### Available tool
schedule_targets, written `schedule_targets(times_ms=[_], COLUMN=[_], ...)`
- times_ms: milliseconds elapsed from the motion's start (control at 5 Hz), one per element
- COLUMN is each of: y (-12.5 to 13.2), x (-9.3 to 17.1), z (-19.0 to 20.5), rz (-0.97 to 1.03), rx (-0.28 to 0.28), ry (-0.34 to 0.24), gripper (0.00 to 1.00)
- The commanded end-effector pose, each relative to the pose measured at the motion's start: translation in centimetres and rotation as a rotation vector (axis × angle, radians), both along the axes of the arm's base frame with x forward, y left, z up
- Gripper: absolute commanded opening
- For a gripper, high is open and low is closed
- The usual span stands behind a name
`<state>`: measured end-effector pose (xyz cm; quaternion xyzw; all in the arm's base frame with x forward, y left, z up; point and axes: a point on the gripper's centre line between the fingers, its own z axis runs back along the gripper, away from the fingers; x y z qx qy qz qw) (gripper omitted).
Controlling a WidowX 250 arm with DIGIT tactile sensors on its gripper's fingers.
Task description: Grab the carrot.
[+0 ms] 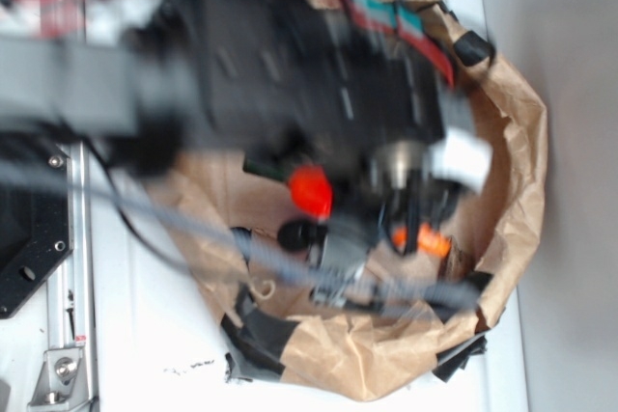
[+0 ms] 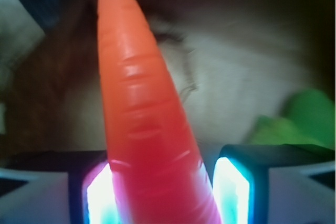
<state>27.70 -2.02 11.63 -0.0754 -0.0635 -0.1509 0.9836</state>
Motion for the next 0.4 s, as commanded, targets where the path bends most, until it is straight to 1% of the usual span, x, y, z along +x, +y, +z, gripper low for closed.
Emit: schedule_targets(times_ms=[0,200], y=[-0.01,0.16], x=[-0.14,-0.43], z=[6.48,6.6], rz=[0.087,0.1], rx=[-0.027,0.008], ry=[-0.166,-0.175], gripper=[0.0,0.0])
